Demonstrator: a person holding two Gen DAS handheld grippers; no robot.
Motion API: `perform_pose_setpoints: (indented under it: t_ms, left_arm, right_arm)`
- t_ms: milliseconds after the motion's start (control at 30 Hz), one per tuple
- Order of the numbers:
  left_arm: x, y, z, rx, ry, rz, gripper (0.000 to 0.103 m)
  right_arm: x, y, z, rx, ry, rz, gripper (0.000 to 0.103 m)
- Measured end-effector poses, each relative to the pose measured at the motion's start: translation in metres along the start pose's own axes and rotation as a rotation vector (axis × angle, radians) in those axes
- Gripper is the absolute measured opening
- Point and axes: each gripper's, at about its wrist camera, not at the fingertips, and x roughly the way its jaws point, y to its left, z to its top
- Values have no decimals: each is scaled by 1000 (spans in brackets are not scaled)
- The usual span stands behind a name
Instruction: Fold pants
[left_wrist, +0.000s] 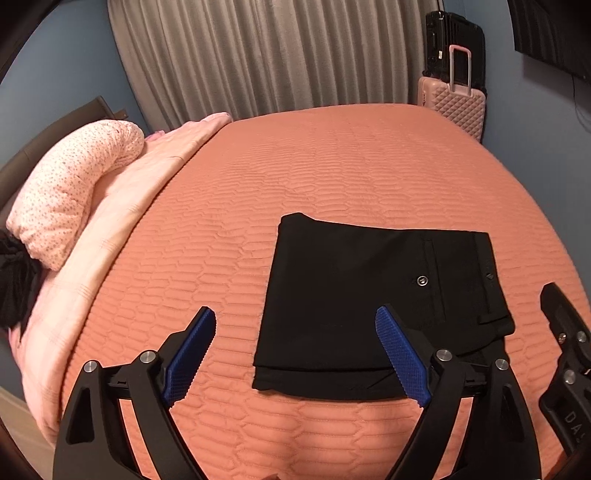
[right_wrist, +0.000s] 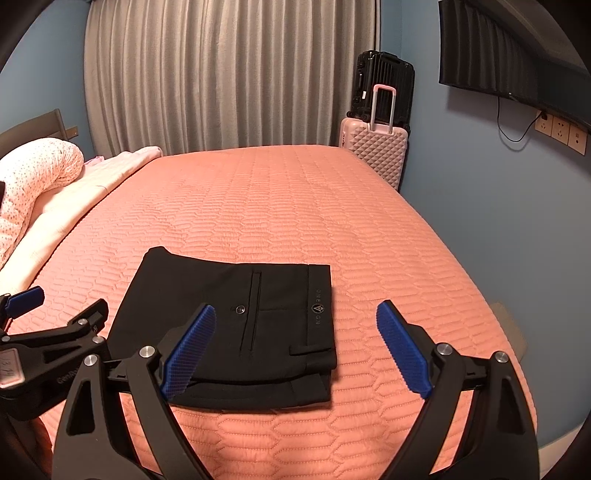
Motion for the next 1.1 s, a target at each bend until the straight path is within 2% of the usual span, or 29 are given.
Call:
perform_pose_setpoints:
  t_ms: [67, 167, 233, 333, 567, 1100]
  left_arm:
    - [0, 1, 0, -3, 1, -34, 87]
    - [1, 5, 1, -39, 18, -153, 87]
    - [-1, 8, 1, -57, 15, -191, 87]
    - [-4, 9, 0, -65, -3, -157, 87]
    - [-12, -3, -3, 7, -42, -72, 87]
    - [-11, -7, -10, 12, -3, -95, 87]
  right_arm:
    - [0, 1, 0, -3, -4, 0, 87]
    - [-1, 1, 0, -6, -7, -2, 87]
    - [-1, 1, -1, -8, -8, -3, 87]
    - [-2, 1, -1, -11, -9, -4, 88]
    - [-3, 3, -4, -15, -12, -4, 88]
    - [-5, 0, -7, -6, -8, -3, 88]
